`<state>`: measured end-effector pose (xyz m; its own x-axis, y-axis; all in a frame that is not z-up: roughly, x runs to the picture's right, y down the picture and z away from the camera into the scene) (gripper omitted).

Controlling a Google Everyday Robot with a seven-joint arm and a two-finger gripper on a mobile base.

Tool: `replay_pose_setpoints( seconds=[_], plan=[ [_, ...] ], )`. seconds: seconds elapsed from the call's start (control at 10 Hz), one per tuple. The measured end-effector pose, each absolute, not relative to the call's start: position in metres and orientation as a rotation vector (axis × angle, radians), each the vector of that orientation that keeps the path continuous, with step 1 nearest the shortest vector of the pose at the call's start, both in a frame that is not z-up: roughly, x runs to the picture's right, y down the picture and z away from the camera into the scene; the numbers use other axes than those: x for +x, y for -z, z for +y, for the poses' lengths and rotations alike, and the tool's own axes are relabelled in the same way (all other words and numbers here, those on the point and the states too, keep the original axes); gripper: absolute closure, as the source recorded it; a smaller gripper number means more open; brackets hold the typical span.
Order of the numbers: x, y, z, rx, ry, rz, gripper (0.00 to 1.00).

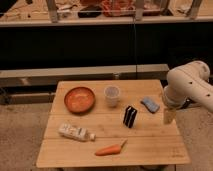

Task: Knock the eraser over

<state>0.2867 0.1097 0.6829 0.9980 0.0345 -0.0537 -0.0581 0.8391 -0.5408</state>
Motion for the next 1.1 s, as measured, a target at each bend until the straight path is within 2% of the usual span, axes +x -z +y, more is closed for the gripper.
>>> replay_pose_setpoints(
  seconds=[0.5,1.1],
  plan=[
    [0.286,-0.683,0.111,-0.574,-0.045,0.042,0.20],
    [0.263,-0.693,0.133,-0.578,-0.008,0.028,0.20]
  ],
)
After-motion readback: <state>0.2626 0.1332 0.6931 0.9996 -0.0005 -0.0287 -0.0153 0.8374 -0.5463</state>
